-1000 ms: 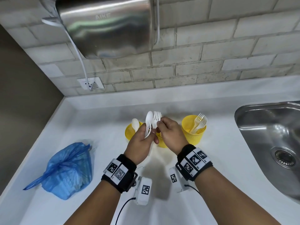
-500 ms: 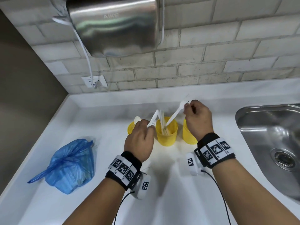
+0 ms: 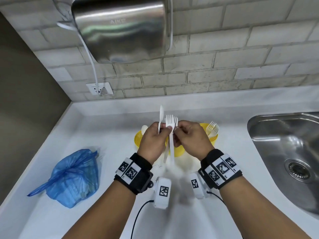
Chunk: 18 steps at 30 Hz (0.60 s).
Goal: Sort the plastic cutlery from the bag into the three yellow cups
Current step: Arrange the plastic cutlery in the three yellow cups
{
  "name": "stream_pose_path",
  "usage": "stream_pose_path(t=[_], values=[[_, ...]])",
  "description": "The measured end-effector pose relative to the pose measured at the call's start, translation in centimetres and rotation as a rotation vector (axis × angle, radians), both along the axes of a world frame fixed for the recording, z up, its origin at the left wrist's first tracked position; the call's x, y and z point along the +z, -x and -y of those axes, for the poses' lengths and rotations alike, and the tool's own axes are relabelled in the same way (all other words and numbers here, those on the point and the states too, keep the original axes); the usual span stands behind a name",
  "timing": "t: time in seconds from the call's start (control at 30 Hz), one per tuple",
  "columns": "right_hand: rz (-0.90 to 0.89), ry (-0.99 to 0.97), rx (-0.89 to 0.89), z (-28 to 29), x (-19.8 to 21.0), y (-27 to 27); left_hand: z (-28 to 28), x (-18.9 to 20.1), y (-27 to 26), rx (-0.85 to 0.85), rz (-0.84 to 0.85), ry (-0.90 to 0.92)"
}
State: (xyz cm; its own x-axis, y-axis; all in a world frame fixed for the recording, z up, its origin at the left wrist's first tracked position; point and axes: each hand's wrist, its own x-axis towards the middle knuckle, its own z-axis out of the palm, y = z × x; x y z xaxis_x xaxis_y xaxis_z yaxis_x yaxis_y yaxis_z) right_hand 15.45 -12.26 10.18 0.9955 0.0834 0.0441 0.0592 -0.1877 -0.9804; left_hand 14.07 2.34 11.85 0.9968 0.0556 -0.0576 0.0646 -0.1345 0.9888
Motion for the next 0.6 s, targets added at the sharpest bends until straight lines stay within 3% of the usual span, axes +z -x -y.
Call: stream_pose_path(t=[0.13,0.23,0.47,0.6], values=[[-0.078,-0.126,0.044,0.0,0.2,-0.1,-0.4,0.0,-0.3,0.021,0.068,-0.11],[-0.037,-0.116,0.066,0.0,0.0,0.0,-0.3,0.0,0.0,-0.025,0.091,-0.127],[-0.093,-0.211,0.068,2.0,0.0,-0.4,-0.2,0.3,0.6,-0.171,0.077,-0.019],[-0.082,-0.175,-0.025,3.3,0.6,-0.8,-0.1,0.8,0.5,-0.093,0.009,0.033]])
